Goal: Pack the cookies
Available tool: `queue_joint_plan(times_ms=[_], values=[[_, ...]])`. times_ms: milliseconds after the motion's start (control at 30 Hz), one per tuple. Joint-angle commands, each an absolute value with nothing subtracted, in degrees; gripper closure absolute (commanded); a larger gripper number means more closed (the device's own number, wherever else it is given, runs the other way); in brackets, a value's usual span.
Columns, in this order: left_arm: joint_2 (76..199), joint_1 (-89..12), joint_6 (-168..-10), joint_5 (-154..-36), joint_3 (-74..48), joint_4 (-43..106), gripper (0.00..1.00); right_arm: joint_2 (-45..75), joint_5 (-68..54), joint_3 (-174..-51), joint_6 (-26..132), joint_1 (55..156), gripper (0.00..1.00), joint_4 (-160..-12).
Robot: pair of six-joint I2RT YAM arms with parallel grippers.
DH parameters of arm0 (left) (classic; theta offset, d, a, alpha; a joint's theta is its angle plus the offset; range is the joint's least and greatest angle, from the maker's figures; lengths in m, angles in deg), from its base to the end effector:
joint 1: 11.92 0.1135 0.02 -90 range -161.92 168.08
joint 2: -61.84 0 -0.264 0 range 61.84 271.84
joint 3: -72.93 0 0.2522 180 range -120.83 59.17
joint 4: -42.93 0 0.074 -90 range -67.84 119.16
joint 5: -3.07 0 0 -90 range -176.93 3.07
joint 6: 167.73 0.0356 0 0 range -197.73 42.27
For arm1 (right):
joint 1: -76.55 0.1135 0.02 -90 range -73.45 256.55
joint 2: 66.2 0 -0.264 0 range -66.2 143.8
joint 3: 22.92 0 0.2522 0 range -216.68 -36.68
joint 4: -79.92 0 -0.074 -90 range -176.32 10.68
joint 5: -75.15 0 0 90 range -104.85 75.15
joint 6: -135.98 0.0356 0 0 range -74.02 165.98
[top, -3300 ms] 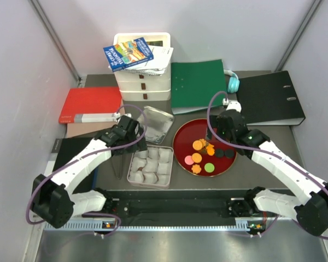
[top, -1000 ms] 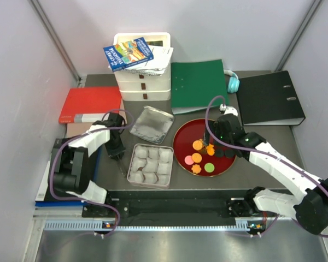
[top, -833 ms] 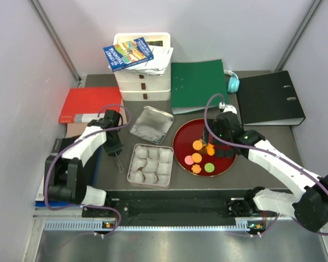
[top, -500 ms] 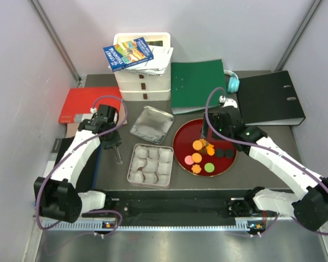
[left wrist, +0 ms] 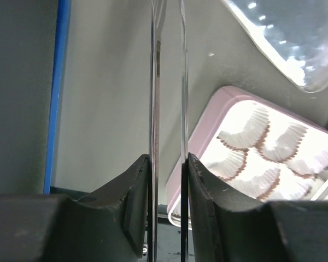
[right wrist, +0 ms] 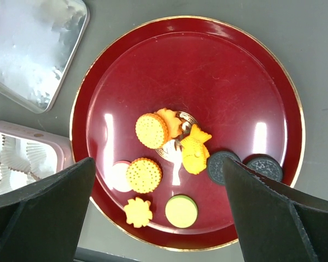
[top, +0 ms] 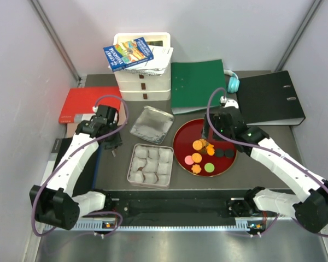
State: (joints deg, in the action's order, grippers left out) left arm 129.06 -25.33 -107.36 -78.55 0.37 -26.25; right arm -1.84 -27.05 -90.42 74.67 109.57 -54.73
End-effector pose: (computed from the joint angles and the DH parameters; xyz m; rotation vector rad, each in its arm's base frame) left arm 0.2123 -0.0453 0.2823 -0.4207 2.6311 -0.0455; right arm 0.2038 0.1235 0.2922 0.0220 2.3070 0.3122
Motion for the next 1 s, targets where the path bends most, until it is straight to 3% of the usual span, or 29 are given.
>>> queue_joint_plan(times_ms=[0,200,500,667,967], values=[[127.75,-26.16,-106.47,-80.69,-6.46,-25.24,0.64,-4.24,-28.82,-93.72,73.94,110.39,0.01,-52.84],[132.06,-31.33,-104.28,-91.92,-16.57,-17.52,0.62,-5.03,-30.14,-96.36,73.75,110.39,0.01,-50.55],[143.21,-51.02,-100.68,-98.97,-19.84,-4.41,0.62,-6.87,-35.14,-99.08,76.91,110.30,0.01,-43.79],[148.40,-56.74,-99.44,-100.47,-19.40,-0.55,0.63,-11.08,-44.72,-97.95,82.62,110.39,0.01,-38.77],[153.16,-62.02,-96.37,-97.06,-21.07,-2.12,0.60,-19.00,-44.20,-91.80,84.48,110.39,0.01,-38.86]])
